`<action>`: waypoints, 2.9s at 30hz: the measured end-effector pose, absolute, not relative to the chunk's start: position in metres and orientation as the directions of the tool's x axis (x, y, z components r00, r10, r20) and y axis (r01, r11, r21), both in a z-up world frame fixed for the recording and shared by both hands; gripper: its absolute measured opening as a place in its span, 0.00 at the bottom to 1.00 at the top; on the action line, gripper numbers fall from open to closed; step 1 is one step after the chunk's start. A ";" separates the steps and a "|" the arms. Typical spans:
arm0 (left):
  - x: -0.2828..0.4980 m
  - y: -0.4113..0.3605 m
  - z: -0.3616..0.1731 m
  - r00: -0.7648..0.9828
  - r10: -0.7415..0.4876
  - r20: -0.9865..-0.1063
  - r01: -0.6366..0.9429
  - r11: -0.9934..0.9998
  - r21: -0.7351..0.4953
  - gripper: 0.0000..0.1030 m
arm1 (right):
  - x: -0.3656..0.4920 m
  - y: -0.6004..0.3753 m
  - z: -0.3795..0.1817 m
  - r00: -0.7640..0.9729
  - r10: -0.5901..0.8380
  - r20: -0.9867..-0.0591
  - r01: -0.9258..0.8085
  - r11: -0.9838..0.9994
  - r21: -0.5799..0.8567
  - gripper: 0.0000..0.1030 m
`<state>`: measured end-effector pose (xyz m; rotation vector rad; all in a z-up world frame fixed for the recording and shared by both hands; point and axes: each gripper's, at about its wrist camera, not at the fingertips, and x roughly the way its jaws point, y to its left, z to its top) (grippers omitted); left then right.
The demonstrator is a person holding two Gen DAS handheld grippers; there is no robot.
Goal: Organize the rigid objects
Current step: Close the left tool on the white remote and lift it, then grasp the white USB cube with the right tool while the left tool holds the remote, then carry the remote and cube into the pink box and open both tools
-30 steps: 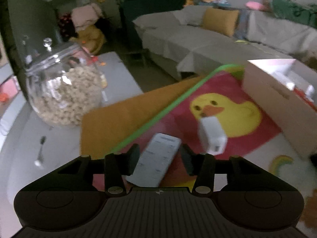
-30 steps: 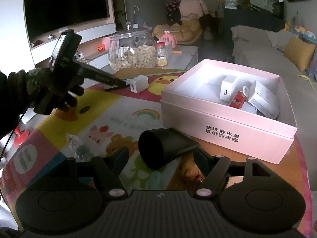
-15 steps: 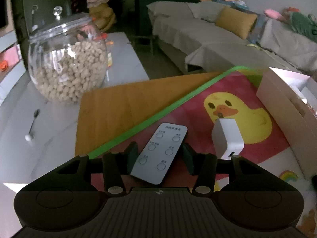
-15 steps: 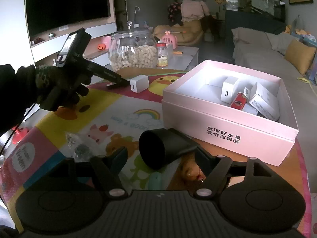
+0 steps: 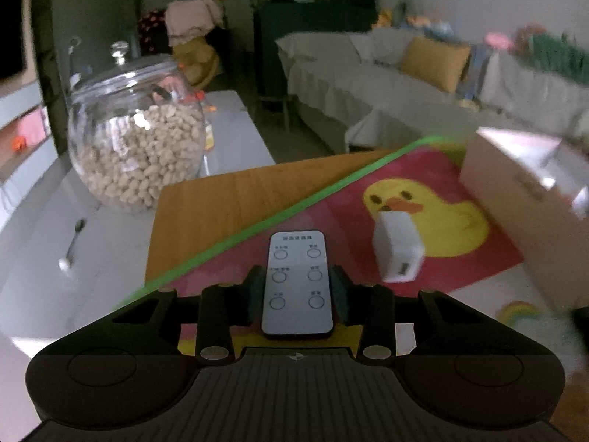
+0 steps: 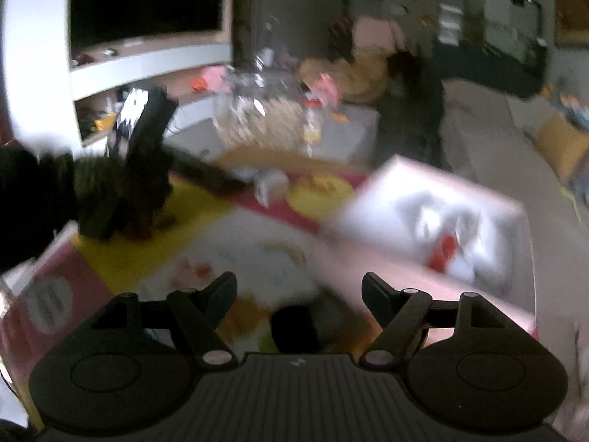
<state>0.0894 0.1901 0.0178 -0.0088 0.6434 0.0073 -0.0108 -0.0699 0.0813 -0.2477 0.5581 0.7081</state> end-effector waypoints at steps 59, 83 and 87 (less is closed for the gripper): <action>-0.078 0.019 0.051 0.716 -0.339 -0.611 0.324 0.936 -0.139 0.42 | -0.059 -0.218 0.022 0.725 0.311 -0.615 -0.337 0.938 0.077 0.68; -0.032 0.012 0.135 0.867 -0.349 -0.355 0.360 0.932 -0.036 0.42 | -0.044 -0.200 0.103 0.824 0.400 -0.402 -0.404 0.911 0.080 0.49; 0.031 0.002 0.168 0.884 -0.329 -0.332 0.335 0.941 -0.042 0.43 | -0.004 -0.194 0.137 0.860 0.393 -0.326 -0.378 0.919 0.114 0.50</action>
